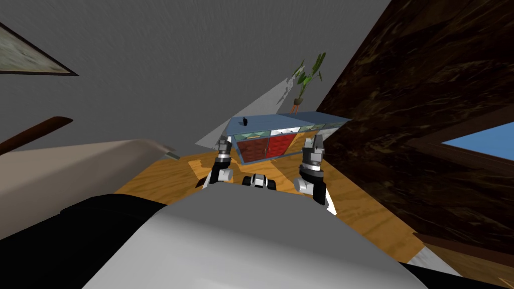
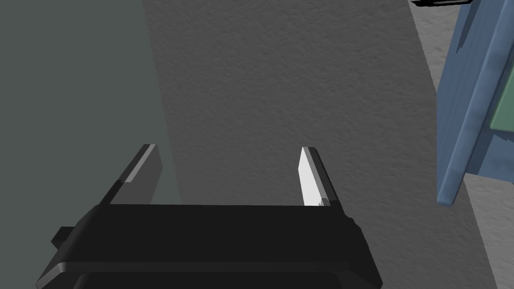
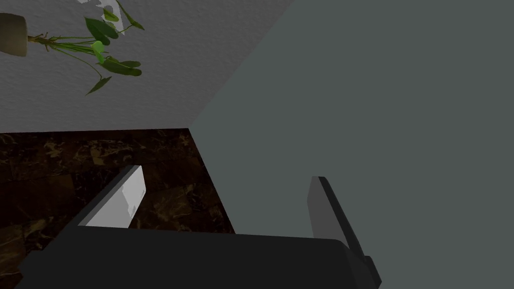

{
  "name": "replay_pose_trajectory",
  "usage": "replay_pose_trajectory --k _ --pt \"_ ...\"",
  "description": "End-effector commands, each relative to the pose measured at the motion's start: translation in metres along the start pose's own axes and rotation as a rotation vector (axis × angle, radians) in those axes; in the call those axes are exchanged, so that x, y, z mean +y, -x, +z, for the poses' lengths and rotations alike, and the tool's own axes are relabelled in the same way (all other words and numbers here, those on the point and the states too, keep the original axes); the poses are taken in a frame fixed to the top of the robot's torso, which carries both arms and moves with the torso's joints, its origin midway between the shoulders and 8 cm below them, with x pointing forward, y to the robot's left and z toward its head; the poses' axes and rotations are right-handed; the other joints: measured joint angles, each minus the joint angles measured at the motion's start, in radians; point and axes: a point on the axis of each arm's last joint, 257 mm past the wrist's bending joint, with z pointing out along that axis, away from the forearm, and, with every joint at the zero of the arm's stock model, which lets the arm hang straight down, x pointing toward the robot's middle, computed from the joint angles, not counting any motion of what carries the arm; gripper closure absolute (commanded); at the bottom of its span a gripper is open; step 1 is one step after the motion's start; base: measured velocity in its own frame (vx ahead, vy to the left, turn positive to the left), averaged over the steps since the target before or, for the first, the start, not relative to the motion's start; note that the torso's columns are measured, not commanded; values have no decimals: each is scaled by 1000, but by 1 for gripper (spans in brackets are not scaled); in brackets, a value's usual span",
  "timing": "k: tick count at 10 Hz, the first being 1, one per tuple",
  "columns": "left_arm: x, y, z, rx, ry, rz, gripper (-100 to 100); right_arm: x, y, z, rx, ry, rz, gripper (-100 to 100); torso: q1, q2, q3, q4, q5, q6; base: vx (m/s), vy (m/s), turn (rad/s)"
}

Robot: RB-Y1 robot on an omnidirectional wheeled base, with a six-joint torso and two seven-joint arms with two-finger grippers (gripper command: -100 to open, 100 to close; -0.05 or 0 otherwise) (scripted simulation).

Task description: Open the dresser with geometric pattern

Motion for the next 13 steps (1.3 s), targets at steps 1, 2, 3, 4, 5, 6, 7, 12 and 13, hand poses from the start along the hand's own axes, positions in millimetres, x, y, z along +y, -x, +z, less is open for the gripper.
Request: replay_pose_trajectory --k 1,2,3,4,5,6,7,12,13 --pt "0 0 0 0 0 0 0 -2 -8 2 26 13 -72 -100 1 0 0 0 0 0 6 31 -24" --pt "0 0 0 0 0 0 0 -5 -15 4 46 24 -114 -100 1 0 0 0 0 0 8 36 -51" --pt "0 0 0 0 0 0 0 -5 -15 4 46 25 -134 -100 1 0 0 0 0 0 11 38 -18" --pt "0 0 0 0 0 0 0 -7 -23 7 64 37 -172 -100 1 0 0 0 0 0 6 40 -38" --pt "0 0 0 0 0 0 0 -7 -23 7 63 38 -200 -100 1 0 0 0 0 0 3 44 -25" --pt "0 0 0 0 0 0 0 -10 -31 9 80 50 -234 -100 1 0 0 0 0 0 9 57 -57" --pt "0 0 0 0 0 0 0 -10 -31 9 80 51 -262 -100 2 0 0 0 0 0 9 48 -23" --pt "0 0 0 0 0 0 0 -17 -48 14 109 81 -402 -100 2 0 0 0 0 0 8 38 -30" --pt "0 0 0 0 0 0 0 -17 -48 14 108 81 -415 -100 1 0 0 0 0 0 2 22 -1"
